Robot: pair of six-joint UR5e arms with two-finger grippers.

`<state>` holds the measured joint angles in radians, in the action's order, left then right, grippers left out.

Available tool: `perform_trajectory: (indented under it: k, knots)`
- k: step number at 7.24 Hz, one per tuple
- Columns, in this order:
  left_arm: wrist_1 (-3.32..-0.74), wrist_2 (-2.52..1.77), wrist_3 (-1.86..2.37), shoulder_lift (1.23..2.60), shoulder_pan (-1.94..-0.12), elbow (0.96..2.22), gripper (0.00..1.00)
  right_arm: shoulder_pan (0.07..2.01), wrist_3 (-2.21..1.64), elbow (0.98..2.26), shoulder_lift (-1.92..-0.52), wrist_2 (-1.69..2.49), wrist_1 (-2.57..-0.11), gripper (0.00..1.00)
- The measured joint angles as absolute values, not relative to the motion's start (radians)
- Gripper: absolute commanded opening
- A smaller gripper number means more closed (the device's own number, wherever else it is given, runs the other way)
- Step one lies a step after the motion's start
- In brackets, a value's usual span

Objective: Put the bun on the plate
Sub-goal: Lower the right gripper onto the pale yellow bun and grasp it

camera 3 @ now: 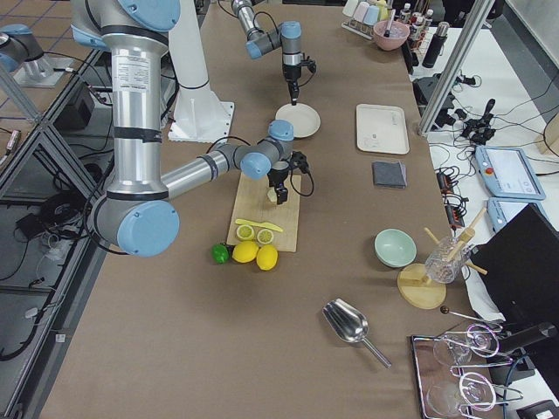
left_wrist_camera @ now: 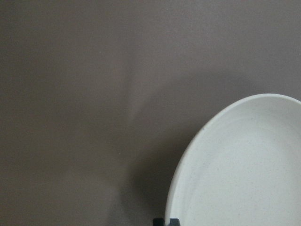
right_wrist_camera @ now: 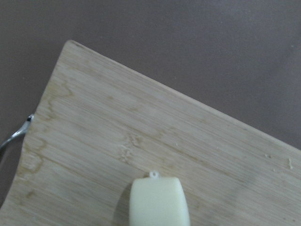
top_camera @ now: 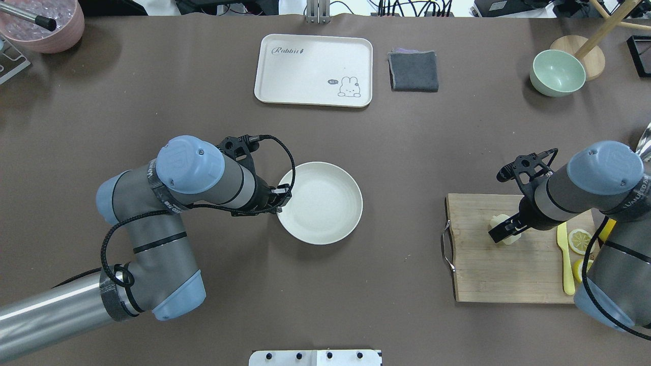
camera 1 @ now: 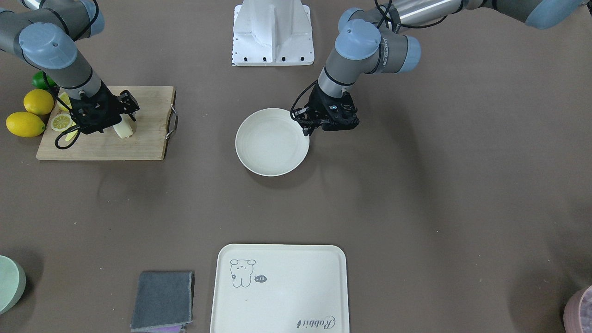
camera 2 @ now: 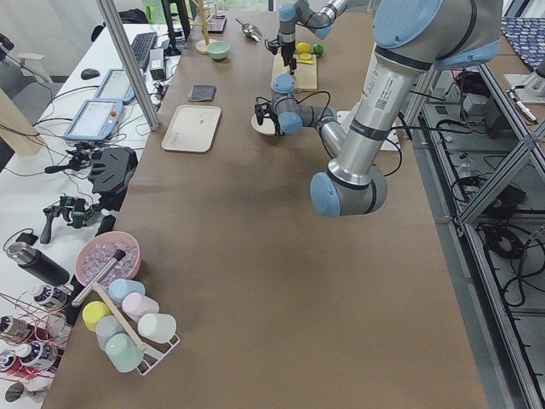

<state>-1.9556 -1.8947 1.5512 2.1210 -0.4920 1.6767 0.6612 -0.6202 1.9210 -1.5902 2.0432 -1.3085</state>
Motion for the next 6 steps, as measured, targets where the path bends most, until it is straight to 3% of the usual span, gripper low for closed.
perform_trajectory:
  k: [2, 6]
  knots:
    - [-1.956, -1.891, 1.550, 2.120, -0.492, 1.677, 0.70, 0.661, -0.622, 1.916, -1.589, 2.043, -1.308, 0.71]
    - [-1.954, -1.885, 1.549, 2.115, -0.493, 1.677, 0.71, 0.661, -0.628, 1.912, -1.590, 2.044, -1.305, 0.24]
